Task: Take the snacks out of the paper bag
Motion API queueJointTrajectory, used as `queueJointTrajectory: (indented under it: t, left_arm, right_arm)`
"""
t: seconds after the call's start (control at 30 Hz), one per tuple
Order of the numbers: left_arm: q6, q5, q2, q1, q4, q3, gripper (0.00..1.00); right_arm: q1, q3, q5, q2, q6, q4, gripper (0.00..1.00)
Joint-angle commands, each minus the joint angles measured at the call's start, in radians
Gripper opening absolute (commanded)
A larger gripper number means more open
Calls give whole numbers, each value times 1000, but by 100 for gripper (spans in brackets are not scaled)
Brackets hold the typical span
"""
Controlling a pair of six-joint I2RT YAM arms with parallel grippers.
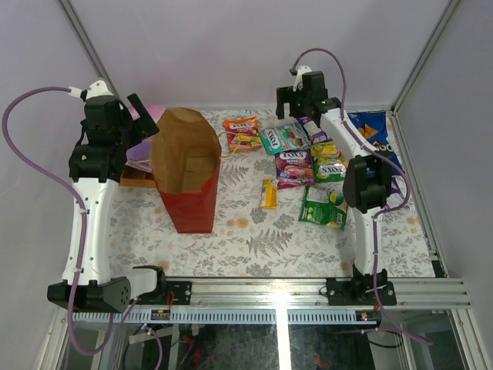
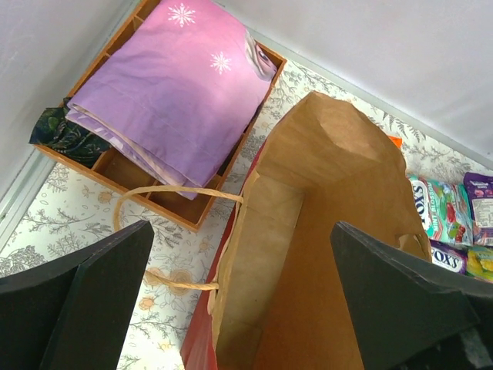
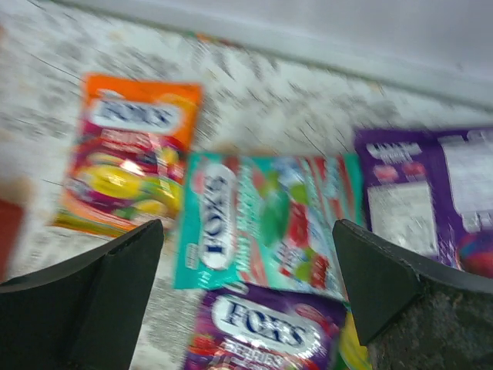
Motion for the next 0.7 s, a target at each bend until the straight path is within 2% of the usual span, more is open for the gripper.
queueJointTrajectory:
  t: [0.0, 0.1, 0.23, 0.5, 0.67]
  left_arm:
    - [21, 46, 0, 7, 21, -15, 100]
    - [25, 43, 0, 6, 21, -14, 100]
    - [23, 36, -2, 7, 21, -22, 100]
    - [28, 6, -16, 7, 9, -29, 100]
    - [32, -19, -26, 6, -13, -15, 100]
  right_arm:
    - [22, -85, 192, 38, -106, -101, 99]
    - [22, -139, 161, 29, -91, -60, 99]
    - [22, -108, 141, 93, -75, -72, 100]
    - [21, 175, 153, 314, -34, -172, 100]
    - [21, 259, 127, 348, -9, -179, 99]
